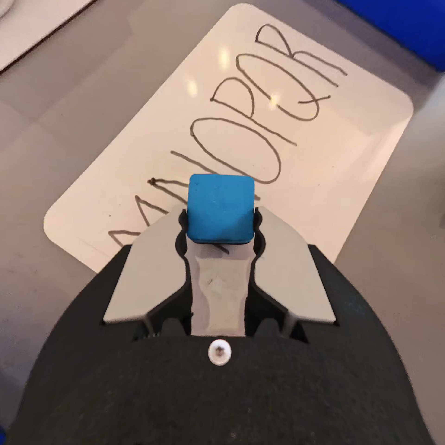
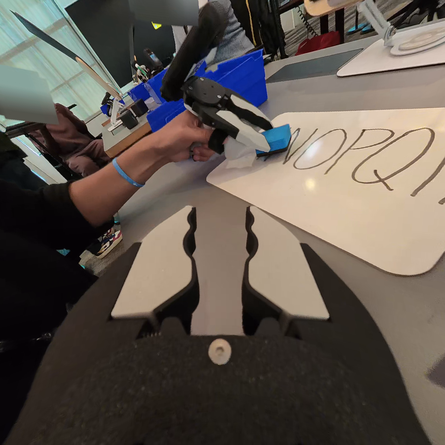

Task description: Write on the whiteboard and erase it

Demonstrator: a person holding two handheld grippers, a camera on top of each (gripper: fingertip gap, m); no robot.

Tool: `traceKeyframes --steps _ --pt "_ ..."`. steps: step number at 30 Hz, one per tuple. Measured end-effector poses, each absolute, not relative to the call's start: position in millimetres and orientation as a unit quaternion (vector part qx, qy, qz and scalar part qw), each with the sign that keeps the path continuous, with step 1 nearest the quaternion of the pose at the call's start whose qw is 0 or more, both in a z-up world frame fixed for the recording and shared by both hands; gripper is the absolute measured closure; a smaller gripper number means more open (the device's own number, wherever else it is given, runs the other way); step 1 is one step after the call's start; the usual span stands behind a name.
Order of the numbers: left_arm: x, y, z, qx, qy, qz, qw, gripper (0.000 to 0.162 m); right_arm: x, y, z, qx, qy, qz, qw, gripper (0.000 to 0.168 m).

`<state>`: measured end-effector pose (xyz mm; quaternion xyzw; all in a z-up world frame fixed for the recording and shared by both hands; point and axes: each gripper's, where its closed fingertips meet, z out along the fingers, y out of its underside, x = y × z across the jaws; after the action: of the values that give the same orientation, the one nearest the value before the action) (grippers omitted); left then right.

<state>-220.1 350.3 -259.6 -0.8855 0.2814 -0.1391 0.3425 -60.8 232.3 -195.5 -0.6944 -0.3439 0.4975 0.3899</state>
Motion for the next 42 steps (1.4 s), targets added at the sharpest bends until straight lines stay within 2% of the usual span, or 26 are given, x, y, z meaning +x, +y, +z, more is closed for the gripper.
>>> traceKeyframes --steps 1,3,5,7,10,13,15,18,20,22,26,30,42 --pt "-223 348 -262 -0.887 0.283 -0.136 0.34 0.108 -63 233 -197 -0.697 -0.345 0.495 0.387 0.129" --pt "-228 339 -253 -0.885 0.27 -0.131 0.356 0.093 -69 238 -197 -0.703 -0.35 0.486 0.384 0.128" --pt "-233 317 -238 -0.877 0.258 -0.133 0.382 0.095 -76 244 -196 -0.709 -0.376 0.455 0.386 0.127" --pt "-239 287 -235 -0.871 0.269 -0.128 0.391 0.105 -86 249 -192 -0.707 -0.417 0.422 0.385 0.126" --pt "-249 258 -247 -0.87 0.287 -0.112 0.384 0.131 -106 259 -191 -0.703 -0.471 0.38 0.374 0.124" --pt "-254 255 -257 -0.884 0.252 -0.141 0.368 0.14 -134 274 -193 -0.697 -0.511 0.361 0.351 0.119" --pt "-257 251 -266 -0.893 0.237 -0.157 0.348 0.156 -155 287 -194 -0.691 -0.523 0.36 0.345 0.116" --pt "-257 245 -277 -0.9 0.236 -0.155 0.333 0.161 -186 303 -210 -0.689 -0.554 0.34 0.321 0.099" --pt "-256 245 -278 -0.9 0.231 -0.149 0.339 0.162 -201 315 -227 -0.677 -0.601 0.287 0.313 0.1" --pt "-256 244 -279 -0.903 0.232 -0.139 0.334 0.162 -211 327 -243 -0.674 -0.637 0.233 0.292 0.092" --pt "-259 245 -279 -0.903 0.23 -0.129 0.338 0.162 -230 336 -261 -0.677 -0.661 0.212 0.243 0.09" --pt "-264 245 -279 -0.906 0.218 -0.132 0.339 0.162 -236 342 -268 -0.691 -0.652 0.212 0.229 0.104" --pt "-265 245 -279 -0.907 0.209 -0.146 0.335 0.162 -274 336 -270 -0.685 -0.683 0.177 0.181 0.108"
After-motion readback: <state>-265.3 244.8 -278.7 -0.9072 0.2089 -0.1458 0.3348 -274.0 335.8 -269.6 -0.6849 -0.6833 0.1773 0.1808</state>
